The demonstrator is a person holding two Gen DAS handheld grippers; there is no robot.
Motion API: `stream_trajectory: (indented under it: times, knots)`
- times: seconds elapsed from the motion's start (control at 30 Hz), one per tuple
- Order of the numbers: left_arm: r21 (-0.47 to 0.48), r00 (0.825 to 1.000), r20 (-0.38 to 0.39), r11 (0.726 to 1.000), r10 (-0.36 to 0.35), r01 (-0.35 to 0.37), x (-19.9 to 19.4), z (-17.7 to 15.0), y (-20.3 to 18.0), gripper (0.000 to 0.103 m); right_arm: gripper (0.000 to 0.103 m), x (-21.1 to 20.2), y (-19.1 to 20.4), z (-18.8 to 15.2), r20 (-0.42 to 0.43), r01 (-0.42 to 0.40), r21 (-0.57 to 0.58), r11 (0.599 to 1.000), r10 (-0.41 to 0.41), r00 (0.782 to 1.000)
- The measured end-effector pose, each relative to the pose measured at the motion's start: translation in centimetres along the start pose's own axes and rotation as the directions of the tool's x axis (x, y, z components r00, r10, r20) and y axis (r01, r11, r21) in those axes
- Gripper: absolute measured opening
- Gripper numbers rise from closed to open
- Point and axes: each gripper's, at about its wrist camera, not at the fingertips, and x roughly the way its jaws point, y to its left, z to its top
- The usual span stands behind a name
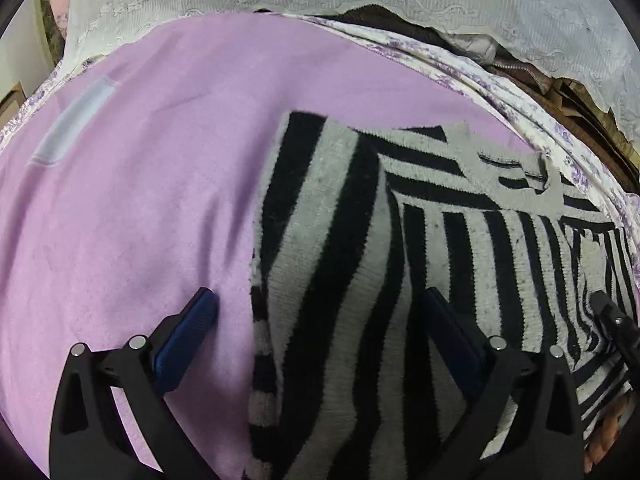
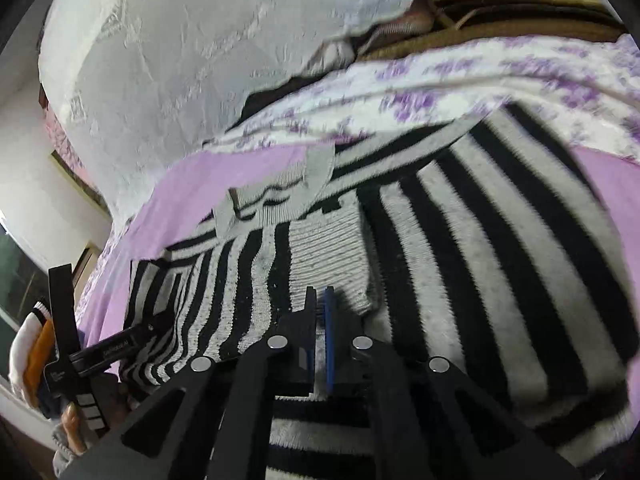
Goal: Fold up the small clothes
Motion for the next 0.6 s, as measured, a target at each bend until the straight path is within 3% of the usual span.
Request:
stream_trajectory:
  times: [0.07,0.13,0.2,0.27,0.43,0.6]
  knots:
    - [0.022,0.998,0.064,1.0,0.002,-0.003,-1.6,-0.5,-0.2,0.098,0.014,-1.6,2.0,-0.5,0.07,0.035,-0.103,0.994,-0.028,0.997]
    - [0.052,0.993,0.108,0.998,-0.044,0.038,-3.5,-1.2,-0.4,0.098,0.033,-1.9,3.2,-1.0,0.085,0.034,-0.169,0.985,-0.02,0.996]
    - [0.102,0.993,0.108,0.994,-0.049,0.038,-3.9,-1.7,-1.3,0.098,0.051,0.4,3.8,-1.6,-0.027,0.091,-0.238,0.967,-0.1,0.995]
    - [0.171,0.998,0.04,0.983,0.056,-0.062,-1.4,-2.1,-2.9,0.099,0.051,1.0,3.4,-1.3,-0.06,0.076,-0.226,0.971,-0.091,0.994]
    - [0.085,0.999,-0.004,0.996,-0.039,0.039,-0.6,-2.0,-1.1,0.099,0.051,0.9,3.1,-1.5,-0.055,0.066,-0.22,0.973,-0.079,0.995]
    - [0.063,0.999,0.012,0.997,-0.05,0.049,-1.6,-2.9,-0.7,0.098,0.051,-0.5,2.7,-1.7,-0.006,0.053,-0.199,0.979,-0.055,0.998]
